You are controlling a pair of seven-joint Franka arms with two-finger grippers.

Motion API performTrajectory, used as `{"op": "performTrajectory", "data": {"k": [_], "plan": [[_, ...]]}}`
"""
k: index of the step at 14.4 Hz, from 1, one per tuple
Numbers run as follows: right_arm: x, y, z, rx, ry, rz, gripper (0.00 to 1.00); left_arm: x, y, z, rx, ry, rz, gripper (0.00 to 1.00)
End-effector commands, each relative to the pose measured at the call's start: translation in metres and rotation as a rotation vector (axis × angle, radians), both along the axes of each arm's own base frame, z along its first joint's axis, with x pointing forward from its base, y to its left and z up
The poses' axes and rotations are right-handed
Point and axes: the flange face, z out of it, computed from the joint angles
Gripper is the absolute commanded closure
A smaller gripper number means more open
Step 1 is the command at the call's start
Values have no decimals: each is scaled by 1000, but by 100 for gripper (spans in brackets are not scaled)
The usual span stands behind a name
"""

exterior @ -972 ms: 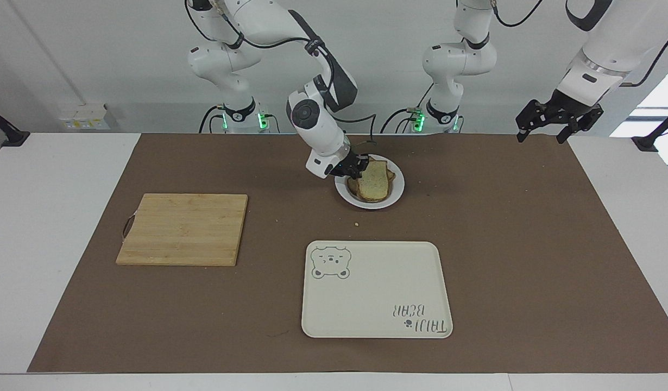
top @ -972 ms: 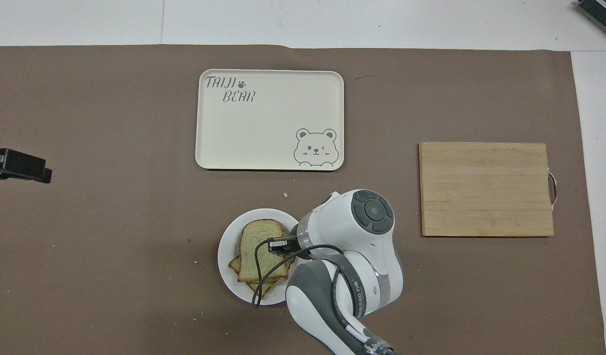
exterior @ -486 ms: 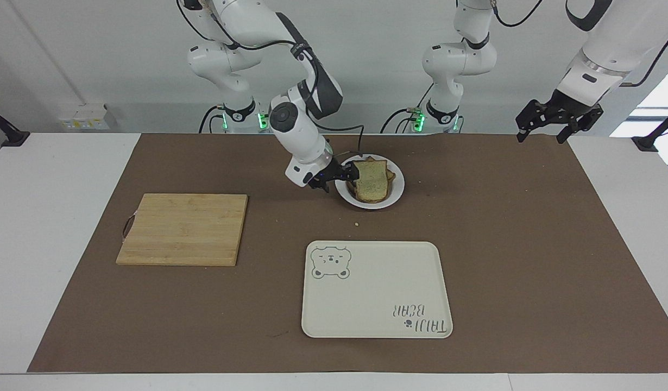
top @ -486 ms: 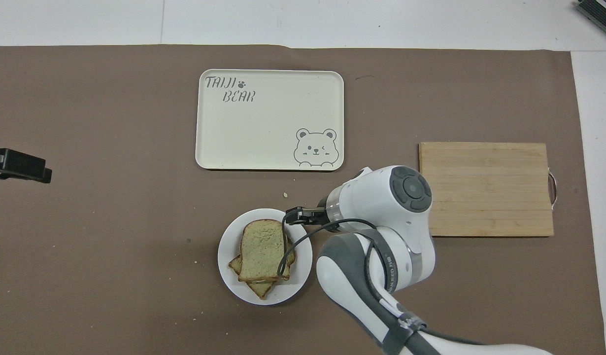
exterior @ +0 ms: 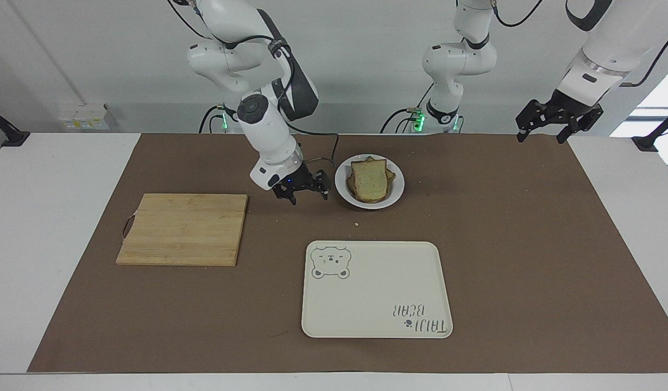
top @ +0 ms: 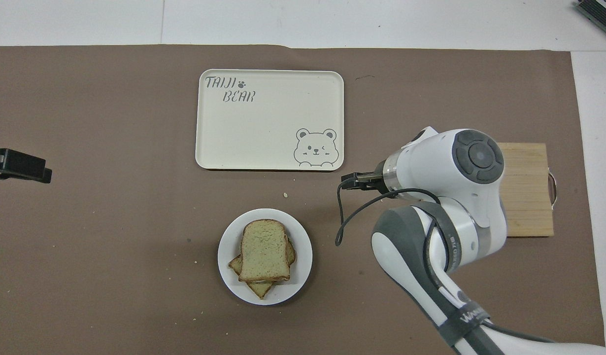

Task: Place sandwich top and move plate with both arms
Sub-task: 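Open the right gripper and withdraw it from the sandwich, then reach the left gripper to the plate rim while the right gripper retracts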

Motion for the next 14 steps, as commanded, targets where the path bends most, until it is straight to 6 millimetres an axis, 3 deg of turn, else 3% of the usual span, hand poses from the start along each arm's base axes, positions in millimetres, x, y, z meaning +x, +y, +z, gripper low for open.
{"op": "performTrajectory", "data": {"k": [1,4,6,8,11,13,14], "plan": [[14,-32,37,-93,-8,6,0,-7,1,1,7,4,-9,0],[16,-38,72,-107,12,3,0,-9,-12,4,6,-4,-23,0],[7,-45,96,-115,13,-5,0,-11,-19,-2,-40,10,-25,0],[-3,-67,126,-120,-7,-39,0,-15,-26,-27,-90,27,-35,0],[-18,-86,161,-122,-40,-74,0,-20,-44,-83,-189,12,-56,0],[-18,-97,175,-122,-46,-94,0,-27,-51,-108,-267,18,-37,0],[-18,-99,191,-121,-47,-96,0,-28,-53,-115,-293,9,-48,0]]}}
